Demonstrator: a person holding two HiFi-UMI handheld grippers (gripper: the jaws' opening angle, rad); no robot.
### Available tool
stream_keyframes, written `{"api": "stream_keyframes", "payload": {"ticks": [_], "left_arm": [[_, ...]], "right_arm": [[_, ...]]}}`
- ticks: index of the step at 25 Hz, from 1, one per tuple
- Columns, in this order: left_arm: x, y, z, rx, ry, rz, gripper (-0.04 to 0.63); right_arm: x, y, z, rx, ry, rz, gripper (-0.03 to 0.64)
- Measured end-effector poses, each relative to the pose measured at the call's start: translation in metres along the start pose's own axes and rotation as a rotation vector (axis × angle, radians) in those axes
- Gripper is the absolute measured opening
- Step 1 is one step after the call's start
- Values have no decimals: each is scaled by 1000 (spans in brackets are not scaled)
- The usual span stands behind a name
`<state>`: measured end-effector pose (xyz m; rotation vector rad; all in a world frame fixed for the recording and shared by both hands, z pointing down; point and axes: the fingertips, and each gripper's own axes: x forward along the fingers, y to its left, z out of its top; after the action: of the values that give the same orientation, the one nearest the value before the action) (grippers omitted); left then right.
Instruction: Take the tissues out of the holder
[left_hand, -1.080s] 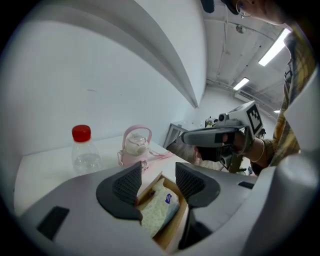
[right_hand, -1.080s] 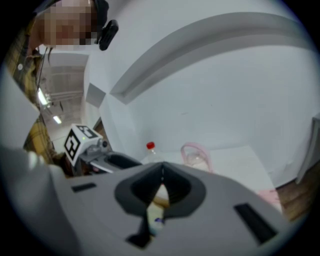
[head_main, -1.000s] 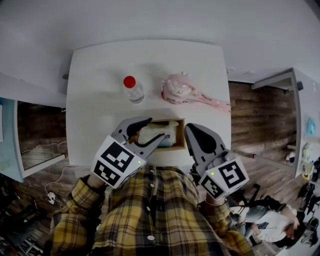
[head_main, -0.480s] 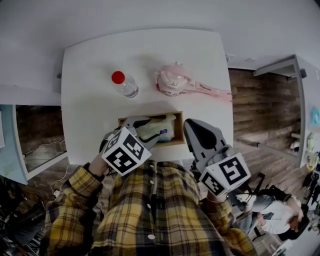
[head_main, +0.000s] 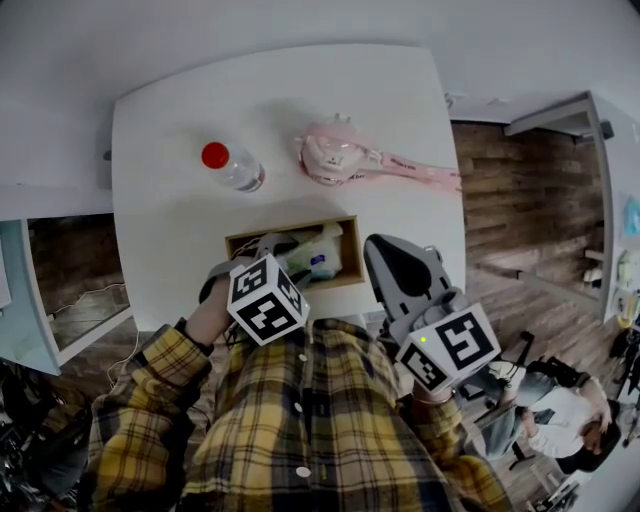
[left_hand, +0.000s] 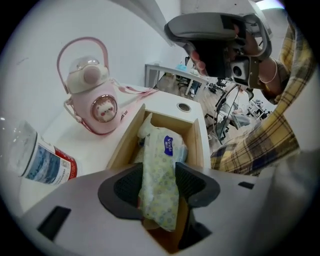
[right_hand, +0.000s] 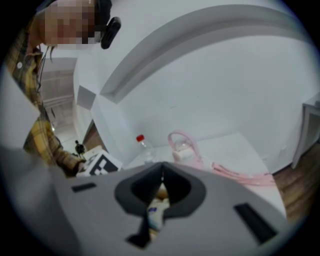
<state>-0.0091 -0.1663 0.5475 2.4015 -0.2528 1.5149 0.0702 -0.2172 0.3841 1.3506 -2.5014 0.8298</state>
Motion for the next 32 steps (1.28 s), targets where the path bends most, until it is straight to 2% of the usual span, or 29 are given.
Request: {"api": "stream_keyframes", "payload": {"ticks": [9, 15, 26, 32], "left_arm": [[18, -1, -5, -29, 34, -39, 199], [21, -1, -6, -22, 47, -59, 189], [15, 1, -5, -1, 11, -33, 67], [6, -2, -3, -7, -33, -14, 38]], "right_arm": [[-3, -1, -4, 15, 8, -7, 12], [0, 0, -6, 15, 13, -11, 12], [0, 3, -6, 1, 20, -14, 12], [-1, 10, -5, -16, 24, -4, 12]]}}
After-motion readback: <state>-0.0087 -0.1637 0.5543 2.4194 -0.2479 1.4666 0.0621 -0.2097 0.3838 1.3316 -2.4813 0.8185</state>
